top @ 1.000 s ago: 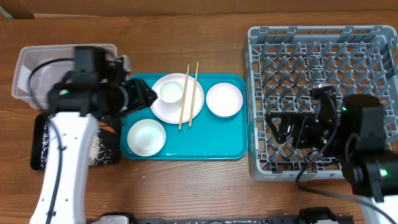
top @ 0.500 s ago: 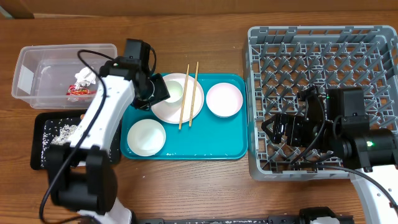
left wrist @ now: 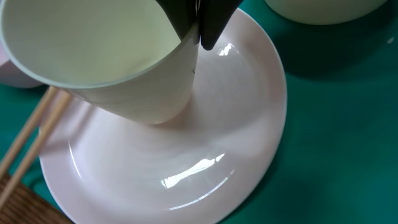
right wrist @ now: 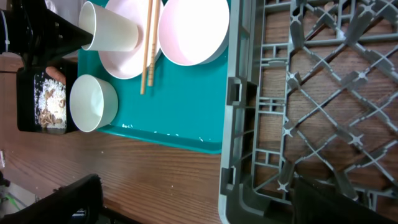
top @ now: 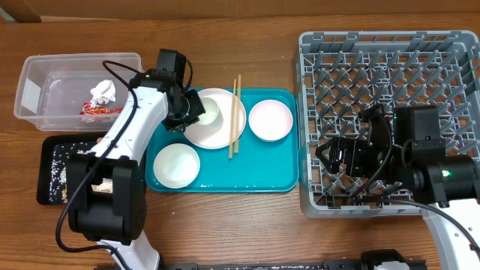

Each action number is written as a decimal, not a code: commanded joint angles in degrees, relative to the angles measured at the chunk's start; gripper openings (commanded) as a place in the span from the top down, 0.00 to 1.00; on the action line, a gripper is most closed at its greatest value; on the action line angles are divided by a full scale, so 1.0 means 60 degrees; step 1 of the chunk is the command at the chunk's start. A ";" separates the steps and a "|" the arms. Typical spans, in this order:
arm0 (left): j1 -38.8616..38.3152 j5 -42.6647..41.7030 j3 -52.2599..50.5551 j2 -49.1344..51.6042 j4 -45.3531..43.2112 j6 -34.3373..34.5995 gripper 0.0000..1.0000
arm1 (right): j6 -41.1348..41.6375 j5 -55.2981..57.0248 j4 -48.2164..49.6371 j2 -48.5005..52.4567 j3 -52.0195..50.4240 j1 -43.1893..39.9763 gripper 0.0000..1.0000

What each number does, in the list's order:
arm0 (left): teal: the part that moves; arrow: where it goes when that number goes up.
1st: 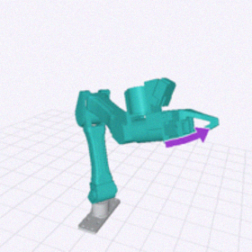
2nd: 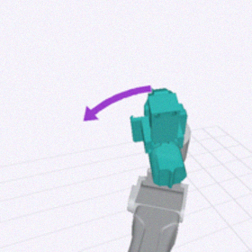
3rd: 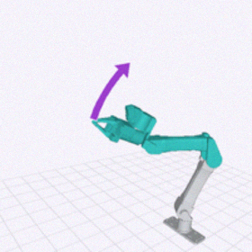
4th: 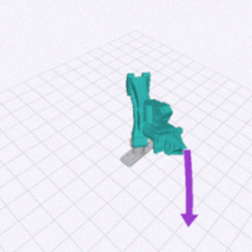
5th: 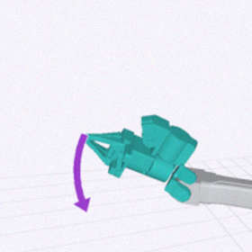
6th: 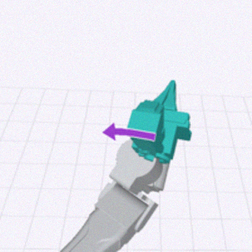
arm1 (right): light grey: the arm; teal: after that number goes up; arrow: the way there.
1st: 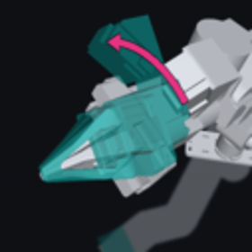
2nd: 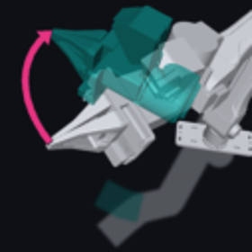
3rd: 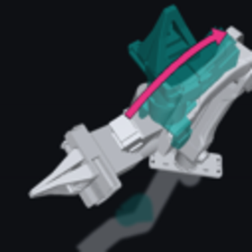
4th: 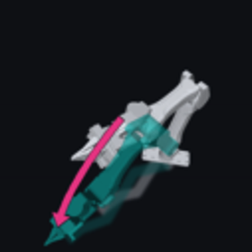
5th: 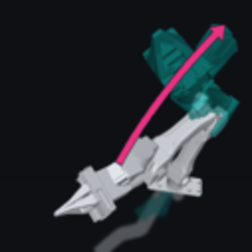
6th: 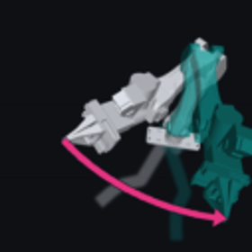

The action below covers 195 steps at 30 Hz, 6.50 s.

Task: Sort waste into correct bins and load items into the dishwasher
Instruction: 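Lift the cup with the left gripper toward the right gripper for handover, then close the right gripper on the cup and release it from the left, then place the white cup upright in the dish rack with the right gripper, then reach the right gripper to the small pink bowl and grasp its rim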

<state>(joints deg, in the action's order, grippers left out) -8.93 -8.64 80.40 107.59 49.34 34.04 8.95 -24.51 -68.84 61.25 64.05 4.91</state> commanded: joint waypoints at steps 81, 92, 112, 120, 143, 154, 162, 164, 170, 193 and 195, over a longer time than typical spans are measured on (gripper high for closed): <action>-0.1144 -1.0010 0.0922 -0.3883 0.1253 -0.3384 0.87 | -0.2193 -0.7595 0.4390 0.1169 0.1891 0.1428 0.34; -0.1144 -0.7264 0.0922 -0.3883 0.1818 -0.3384 0.77 | -0.2193 -0.6451 0.4138 0.1169 0.1891 0.1428 0.34; -0.1144 -0.4200 0.0918 -0.3880 0.2922 -0.3388 0.80 | 0.1137 0.4386 -0.0565 0.1173 0.1450 0.1421 0.41; -0.1144 -0.4200 0.0918 -0.3880 0.3013 -0.3391 0.82 | 0.1523 0.4390 -0.0616 0.1209 0.0295 0.1421 0.43; -0.1144 -0.3963 0.0918 -0.3880 0.2987 -0.3388 0.82 | 0.1592 0.3818 0.0091 0.1297 -0.0882 0.1421 0.03; -0.0576 -0.3960 0.0933 -0.3883 0.2798 -0.3333 0.94 | 0.1461 0.3778 -0.0102 0.1293 -0.0095 0.1421 0.00; 0.2962 -0.3034 0.0951 -0.3883 0.3009 -0.3279 0.69 | 0.1257 0.1803 -0.0186 0.1297 0.1989 0.1931 0.05; 0.3636 -0.2692 0.0951 -0.3883 0.3129 -0.3282 0.04 | 0.1574 0.1814 0.0004 0.1406 0.1982 0.2331 0.08; 0.4710 -0.1577 0.0947 -0.3880 0.3268 -0.3282 0.00 | 0.2058 0.2845 0.1286 0.2597 0.1978 0.4404 0.13; 0.4736 -0.1217 0.0947 -0.3880 0.3271 -0.3286 0.00 | 0.1596 0.5665 0.6488 0.6615 0.1960 0.5974 0.64; 0.4736 -0.1217 0.0947 -0.3880 0.3271 -0.3286 0.00 | 0.1592 0.5694 0.6798 0.6983 0.1960 0.5974 0.64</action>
<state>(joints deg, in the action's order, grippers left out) 19.18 -16.43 85.23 84.40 69.01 14.74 18.00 8.12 -29.41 99.66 75.22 40.64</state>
